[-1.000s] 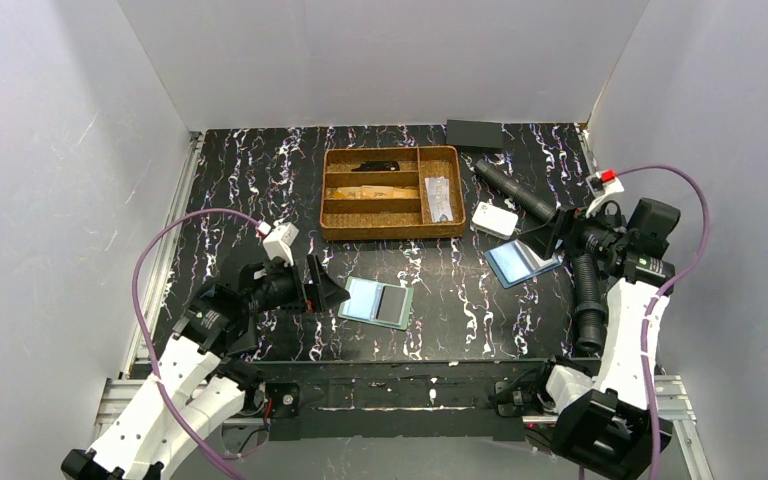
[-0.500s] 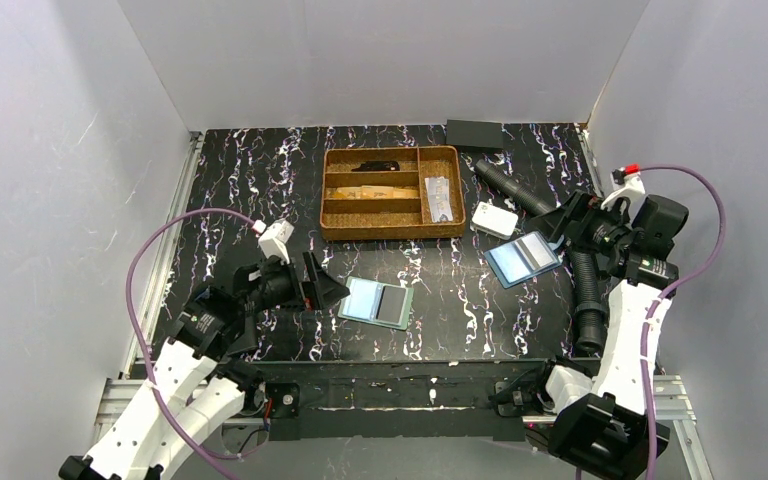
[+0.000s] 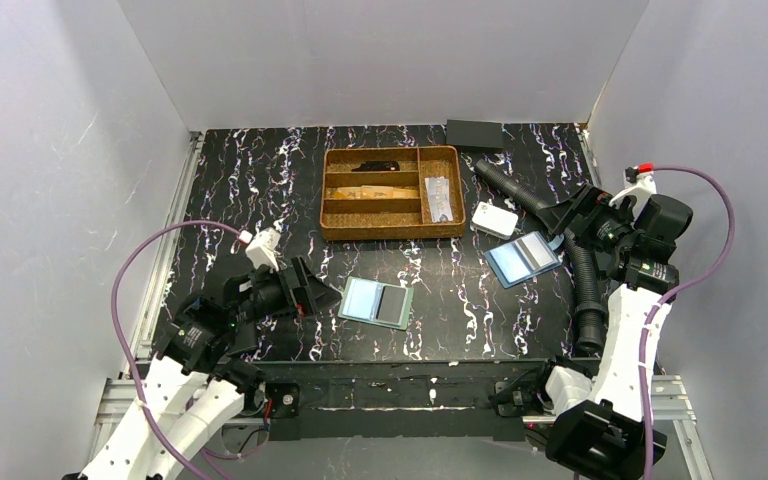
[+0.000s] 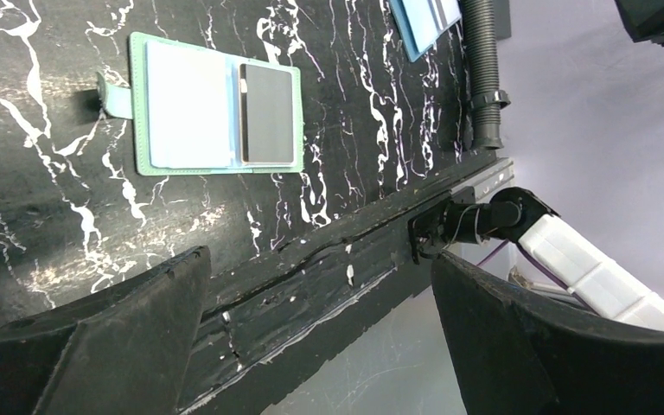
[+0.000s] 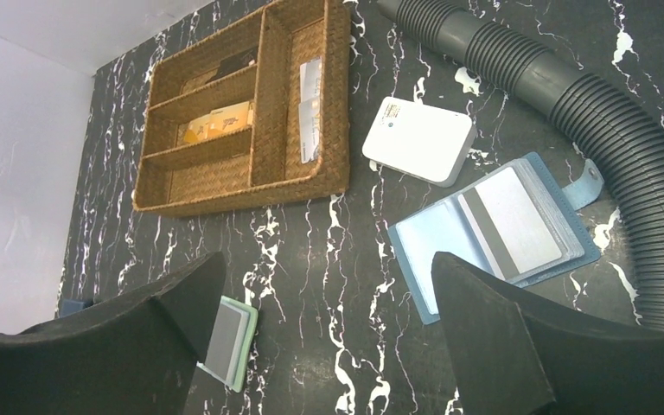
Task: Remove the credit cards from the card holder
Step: Reset both arms
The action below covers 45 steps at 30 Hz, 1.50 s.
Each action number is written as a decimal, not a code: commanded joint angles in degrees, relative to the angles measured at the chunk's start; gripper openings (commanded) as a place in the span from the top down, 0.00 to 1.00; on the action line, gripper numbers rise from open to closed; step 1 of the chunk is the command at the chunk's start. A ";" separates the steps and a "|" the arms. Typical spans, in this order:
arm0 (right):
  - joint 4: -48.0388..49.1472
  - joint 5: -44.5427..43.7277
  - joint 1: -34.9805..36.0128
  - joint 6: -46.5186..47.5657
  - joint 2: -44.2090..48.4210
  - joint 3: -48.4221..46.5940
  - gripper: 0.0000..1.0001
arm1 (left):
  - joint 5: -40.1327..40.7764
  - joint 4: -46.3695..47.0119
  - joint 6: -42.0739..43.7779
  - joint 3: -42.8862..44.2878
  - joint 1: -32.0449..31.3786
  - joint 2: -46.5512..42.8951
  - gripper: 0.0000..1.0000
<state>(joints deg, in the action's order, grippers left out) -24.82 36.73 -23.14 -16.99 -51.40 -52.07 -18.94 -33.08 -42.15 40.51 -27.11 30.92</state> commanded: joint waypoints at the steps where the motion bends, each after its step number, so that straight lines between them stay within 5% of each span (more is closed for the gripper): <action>1: 2.88 -0.66 -0.24 -1.22 0.18 -1.11 0.02 | 2.34 -4.63 2.73 4.41 0.22 -0.13 0.02; 45: 1.88 -0.67 -0.24 -6.33 3.37 -8.78 0.02 | 3.07 -9.76 7.32 13.75 0.22 -6.63 0.02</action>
<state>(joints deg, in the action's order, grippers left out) -25.32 36.56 -23.14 -21.76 -48.36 -57.98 -16.78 -41.47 -35.99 52.58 -27.11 24.51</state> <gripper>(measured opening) 0.983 0.982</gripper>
